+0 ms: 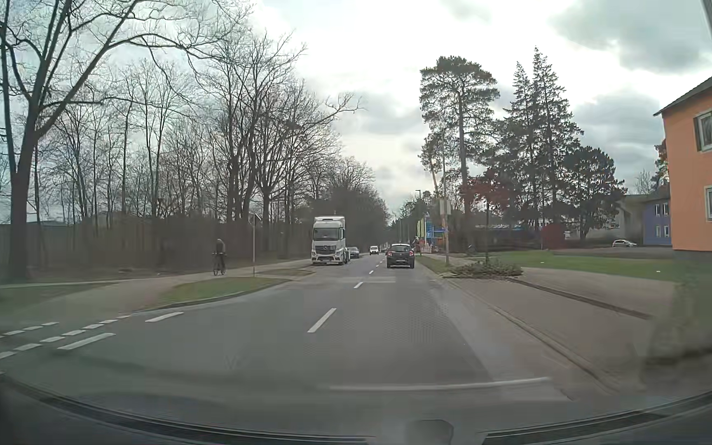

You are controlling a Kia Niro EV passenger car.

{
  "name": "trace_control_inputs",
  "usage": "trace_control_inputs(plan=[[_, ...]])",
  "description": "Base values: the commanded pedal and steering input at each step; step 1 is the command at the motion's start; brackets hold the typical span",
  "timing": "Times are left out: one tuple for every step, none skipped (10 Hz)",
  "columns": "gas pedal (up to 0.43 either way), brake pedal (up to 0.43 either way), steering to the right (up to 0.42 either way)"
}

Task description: Follow the waypoints while adhering to traffic rules and regulations

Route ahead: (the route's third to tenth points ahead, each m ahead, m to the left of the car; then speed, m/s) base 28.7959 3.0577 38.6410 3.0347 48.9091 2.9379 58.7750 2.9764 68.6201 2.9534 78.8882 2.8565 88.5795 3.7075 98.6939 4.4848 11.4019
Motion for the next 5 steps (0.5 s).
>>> trace_control_inputs(plan=[[0.11, 0.0, 0.002], [0.11, 0.0, 0.004], [0.11, 0.0, 0.006], [0.118, 0.0, 0.007], [0.13, 0.0, 0.007]])
